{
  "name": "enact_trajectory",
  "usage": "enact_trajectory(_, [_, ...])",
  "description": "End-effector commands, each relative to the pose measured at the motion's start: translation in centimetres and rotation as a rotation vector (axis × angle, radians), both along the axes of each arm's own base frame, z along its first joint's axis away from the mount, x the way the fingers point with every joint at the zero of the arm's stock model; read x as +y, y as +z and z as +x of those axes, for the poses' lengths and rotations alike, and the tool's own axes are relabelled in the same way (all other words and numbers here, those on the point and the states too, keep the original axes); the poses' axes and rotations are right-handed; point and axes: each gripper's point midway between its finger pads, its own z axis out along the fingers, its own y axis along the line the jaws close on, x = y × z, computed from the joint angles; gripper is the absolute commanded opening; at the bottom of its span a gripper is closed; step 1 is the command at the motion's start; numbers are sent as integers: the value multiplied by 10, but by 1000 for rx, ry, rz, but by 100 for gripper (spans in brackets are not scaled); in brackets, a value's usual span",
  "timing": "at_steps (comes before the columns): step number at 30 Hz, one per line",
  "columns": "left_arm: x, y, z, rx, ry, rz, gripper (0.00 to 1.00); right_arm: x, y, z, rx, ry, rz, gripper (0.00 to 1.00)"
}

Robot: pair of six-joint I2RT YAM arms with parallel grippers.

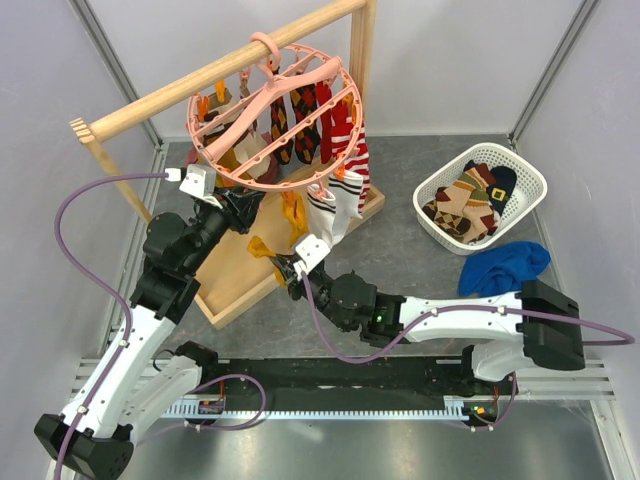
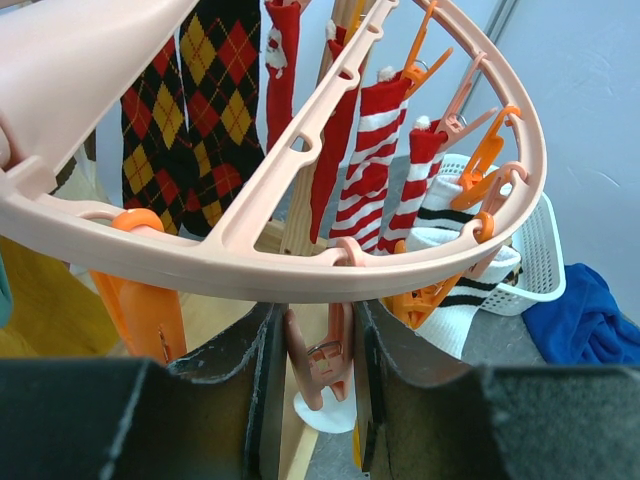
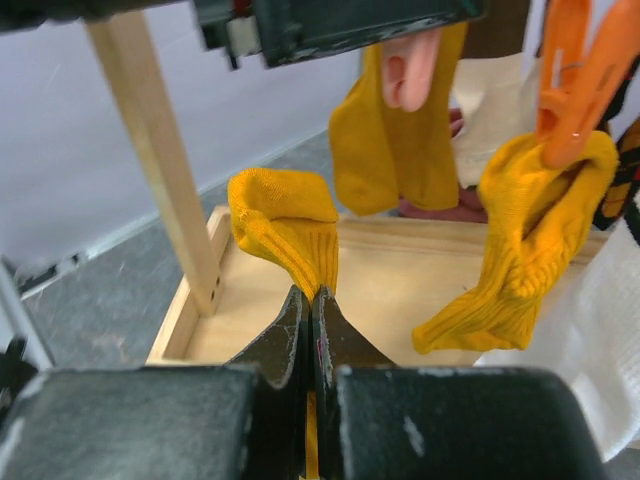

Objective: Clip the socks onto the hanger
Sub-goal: Clamp the sock onto the hanger.

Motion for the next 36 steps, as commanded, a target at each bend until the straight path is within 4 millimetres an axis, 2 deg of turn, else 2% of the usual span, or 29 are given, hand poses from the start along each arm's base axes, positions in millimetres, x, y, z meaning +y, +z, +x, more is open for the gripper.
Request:
enact_trajectory(1, [-2, -19, -1, 67, -12, -5, 2, -7, 40, 20, -4, -157, 237, 0])
enact_trajectory(3, [-2, -19, -2, 67, -12, -4, 2, -4, 32, 24, 5, -185, 238, 0])
enact_trajectory(11, [-3, -19, -2, 67, -19, -8, 2, -9, 27, 41, 35, -323, 287, 0])
enact_trajectory(23, [-3, -19, -3, 69, -23, -10, 2, 2, 26, 53, 44, -380, 295, 0])
enact_trajectory(36, [-4, -19, -3, 70, -25, -11, 2, -4, 18, 64, 78, -436, 310, 0])
